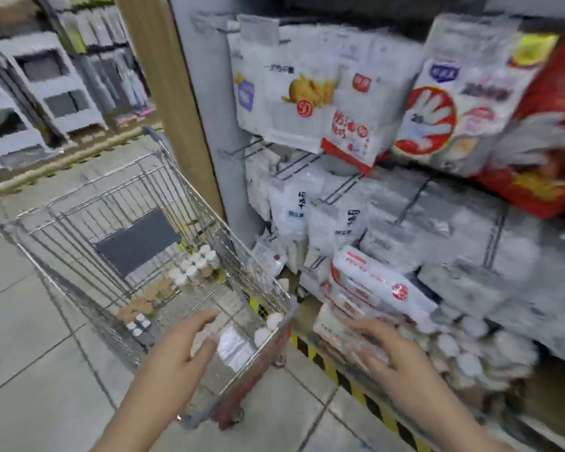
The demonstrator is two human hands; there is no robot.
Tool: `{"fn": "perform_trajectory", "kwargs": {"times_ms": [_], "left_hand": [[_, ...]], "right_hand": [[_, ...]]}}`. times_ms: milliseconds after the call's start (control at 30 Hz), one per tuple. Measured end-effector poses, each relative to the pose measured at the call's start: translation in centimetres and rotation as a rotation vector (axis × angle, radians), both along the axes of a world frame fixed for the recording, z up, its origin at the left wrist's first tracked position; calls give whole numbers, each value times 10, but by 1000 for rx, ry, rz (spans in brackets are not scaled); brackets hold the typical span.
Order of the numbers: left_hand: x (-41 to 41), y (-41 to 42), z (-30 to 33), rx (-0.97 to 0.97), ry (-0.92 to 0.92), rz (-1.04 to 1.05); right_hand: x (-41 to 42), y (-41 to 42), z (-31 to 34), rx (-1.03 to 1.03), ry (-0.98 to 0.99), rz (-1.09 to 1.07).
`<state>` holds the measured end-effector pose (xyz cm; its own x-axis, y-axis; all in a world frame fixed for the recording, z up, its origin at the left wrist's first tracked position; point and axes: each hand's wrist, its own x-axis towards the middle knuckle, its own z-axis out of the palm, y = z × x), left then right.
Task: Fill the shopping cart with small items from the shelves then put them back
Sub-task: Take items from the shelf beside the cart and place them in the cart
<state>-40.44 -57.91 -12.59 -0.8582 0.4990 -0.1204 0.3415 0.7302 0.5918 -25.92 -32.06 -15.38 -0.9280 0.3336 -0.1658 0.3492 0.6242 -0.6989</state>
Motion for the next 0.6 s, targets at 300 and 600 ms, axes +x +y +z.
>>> {"fn": "perform_trajectory", "kwargs": {"times_ms": [300, 600], "left_hand": [[107, 167, 32, 68, 185, -502], [307, 335, 25, 46, 24, -888]], "right_hand": [[175, 66, 38, 85, -2, -337], [415, 148, 62, 121, -4, -668]]}}
